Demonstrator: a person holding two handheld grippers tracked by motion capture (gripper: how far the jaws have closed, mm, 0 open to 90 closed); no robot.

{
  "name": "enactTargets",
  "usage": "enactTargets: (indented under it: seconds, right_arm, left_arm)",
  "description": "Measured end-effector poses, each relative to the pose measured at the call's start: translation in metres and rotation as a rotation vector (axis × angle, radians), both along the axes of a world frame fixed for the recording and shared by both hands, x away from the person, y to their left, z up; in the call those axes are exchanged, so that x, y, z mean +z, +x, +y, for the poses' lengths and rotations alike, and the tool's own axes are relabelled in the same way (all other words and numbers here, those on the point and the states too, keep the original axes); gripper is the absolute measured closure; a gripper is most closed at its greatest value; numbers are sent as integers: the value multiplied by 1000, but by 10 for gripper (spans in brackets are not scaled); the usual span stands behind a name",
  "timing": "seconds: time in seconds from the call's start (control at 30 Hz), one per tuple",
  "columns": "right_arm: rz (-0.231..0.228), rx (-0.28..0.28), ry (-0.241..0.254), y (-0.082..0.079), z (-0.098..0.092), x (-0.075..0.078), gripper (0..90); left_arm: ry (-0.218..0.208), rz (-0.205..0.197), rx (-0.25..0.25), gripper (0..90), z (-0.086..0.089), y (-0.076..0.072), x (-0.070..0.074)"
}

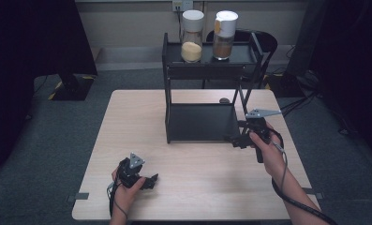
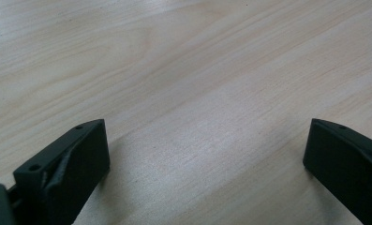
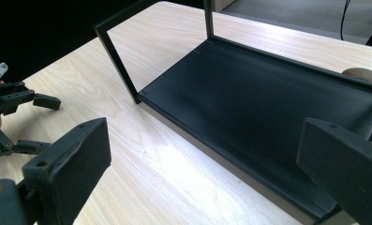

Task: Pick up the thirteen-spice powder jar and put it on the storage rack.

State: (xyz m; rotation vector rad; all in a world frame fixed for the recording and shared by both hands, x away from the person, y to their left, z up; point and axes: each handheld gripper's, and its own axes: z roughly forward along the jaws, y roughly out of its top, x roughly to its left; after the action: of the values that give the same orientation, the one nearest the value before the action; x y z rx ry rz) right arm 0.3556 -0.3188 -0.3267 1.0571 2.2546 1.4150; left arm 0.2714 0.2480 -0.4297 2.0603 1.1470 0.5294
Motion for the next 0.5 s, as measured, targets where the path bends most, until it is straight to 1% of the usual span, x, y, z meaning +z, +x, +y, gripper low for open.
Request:
enactTargets:
  seconds: [0.13, 0.33, 0.5]
  right_arm:
    - [5, -1, 2, -2, -3, -7, 22]
    - [6, -6, -12, -5, -7, -13, 22]
    - [11, -4, -13, -8, -10, -18, 22]
  left_arm:
    - [0, 0, 0, 0, 0, 0, 0]
    - [0, 0, 0, 0, 0, 0, 0]
    - [0, 0, 0, 0, 0, 0, 0]
